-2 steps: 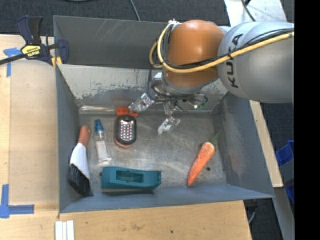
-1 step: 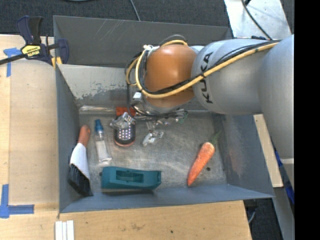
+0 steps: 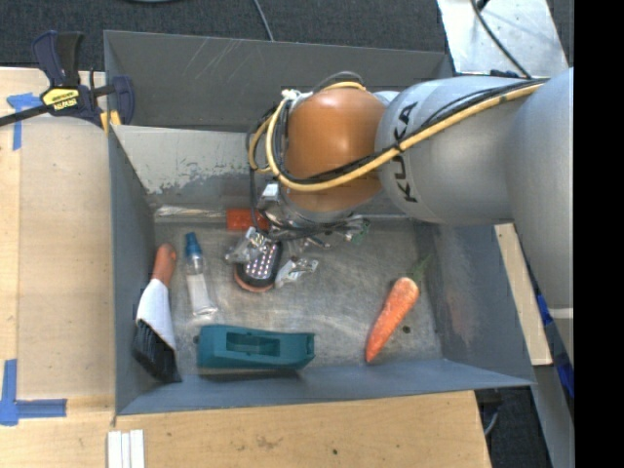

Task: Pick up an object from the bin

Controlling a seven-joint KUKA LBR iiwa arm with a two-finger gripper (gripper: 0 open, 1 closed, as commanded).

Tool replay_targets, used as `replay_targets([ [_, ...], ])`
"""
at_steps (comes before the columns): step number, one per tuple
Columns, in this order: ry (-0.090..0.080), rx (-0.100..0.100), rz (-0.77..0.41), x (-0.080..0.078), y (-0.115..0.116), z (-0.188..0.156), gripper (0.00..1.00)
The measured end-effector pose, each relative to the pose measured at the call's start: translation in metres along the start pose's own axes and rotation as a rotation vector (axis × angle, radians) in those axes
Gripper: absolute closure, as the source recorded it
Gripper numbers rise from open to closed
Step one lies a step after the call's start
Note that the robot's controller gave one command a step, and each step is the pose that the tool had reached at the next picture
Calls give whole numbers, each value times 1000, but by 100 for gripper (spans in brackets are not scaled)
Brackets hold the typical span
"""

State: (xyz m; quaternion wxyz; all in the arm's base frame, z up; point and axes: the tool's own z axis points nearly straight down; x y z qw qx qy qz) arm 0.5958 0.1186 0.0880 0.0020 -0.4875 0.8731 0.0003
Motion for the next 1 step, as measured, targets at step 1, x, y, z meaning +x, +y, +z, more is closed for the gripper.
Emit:
replay_targets([
  [1,0,0,1,0,0,0,100],
])
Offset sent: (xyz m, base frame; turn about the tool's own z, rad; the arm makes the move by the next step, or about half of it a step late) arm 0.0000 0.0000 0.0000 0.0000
